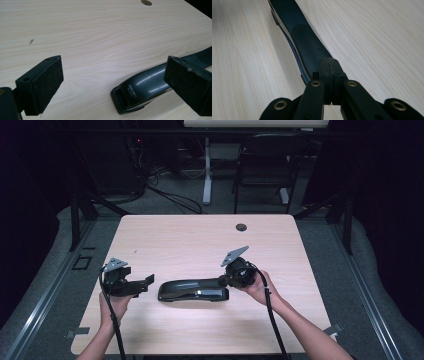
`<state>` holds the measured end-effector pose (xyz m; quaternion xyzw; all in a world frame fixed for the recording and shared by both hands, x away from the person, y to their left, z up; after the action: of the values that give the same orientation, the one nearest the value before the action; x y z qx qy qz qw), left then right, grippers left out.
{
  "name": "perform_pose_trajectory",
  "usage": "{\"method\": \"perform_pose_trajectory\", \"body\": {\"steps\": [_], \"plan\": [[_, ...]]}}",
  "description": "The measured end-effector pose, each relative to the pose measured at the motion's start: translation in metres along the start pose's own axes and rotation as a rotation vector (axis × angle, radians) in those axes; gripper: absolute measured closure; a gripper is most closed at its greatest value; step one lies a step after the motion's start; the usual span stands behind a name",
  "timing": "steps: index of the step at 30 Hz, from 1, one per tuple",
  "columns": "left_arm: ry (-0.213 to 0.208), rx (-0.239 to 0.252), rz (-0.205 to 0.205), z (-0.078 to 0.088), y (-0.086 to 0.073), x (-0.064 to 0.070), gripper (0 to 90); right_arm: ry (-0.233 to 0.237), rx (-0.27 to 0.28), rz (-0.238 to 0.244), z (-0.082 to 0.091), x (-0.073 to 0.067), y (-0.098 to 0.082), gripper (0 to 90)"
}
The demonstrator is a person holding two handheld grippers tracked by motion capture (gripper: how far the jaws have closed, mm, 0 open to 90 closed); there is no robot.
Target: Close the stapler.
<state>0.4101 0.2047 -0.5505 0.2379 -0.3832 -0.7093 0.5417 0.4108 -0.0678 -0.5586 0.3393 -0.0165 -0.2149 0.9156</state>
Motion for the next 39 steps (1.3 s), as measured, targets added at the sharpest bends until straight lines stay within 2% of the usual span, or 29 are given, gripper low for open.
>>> {"method": "perform_pose_trajectory", "body": {"steps": [2,5,9,12,21,26,29,31,34,39], "plan": [[0.001,0.0,-0.001,0.0,0.0,0.0,2.8,-0.006,0.008,0.012,0.003,-0.002,0.004,90.0],[0.007,0.005,-0.005,0.001,0.001,-0.001,2.8,-0.01,-0.014,0.025,0.003,-0.002,0.006,89.2],[0.006,0.004,-0.006,0.0,0.001,-0.001,2.7,-0.006,0.003,0.023,0.006,-0.002,0.01,86.7],[0.004,0.002,-0.007,0.0,0.0,0.0,2.6,-0.01,0.031,0.024,0.015,-0.003,0.014,80.1],[0.01,0.004,-0.005,0.0,0.0,-0.001,1.8,-0.035,0.105,-0.024,0.047,0.002,0.013,48.6],[0.01,0.004,-0.005,0.0,0.0,-0.002,1.5,-0.044,0.131,-0.058,0.062,0.008,0.006,32.6],[0.007,0.001,-0.005,0.0,0.0,-0.002,1.3,-0.057,0.126,-0.072,0.069,0.01,-0.003,20.5],[0.008,0.0,-0.006,0.0,-0.001,-0.002,1.1,-0.069,0.122,-0.081,0.073,0.011,-0.01,15.7],[0.01,0.0,-0.007,-0.001,-0.001,-0.002,0.8,-0.086,0.122,-0.092,0.078,0.013,-0.02,13.2],[0.012,0.0,-0.005,-0.002,-0.001,-0.004,0.2,-0.114,0.117,-0.144,0.085,0.022,-0.047,4.8]]}}
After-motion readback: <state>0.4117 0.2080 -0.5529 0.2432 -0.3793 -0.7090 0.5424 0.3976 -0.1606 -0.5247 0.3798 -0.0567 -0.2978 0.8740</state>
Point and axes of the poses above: each handheld gripper's, and its own axes: z roughly backward along the jaws, y roughly out of its top, x roughly to its right, the point moved 10 cm from there along -z, roughly forward along the jaws, and after that the axes turned 9 degrees about y, right-handed, at the moved point
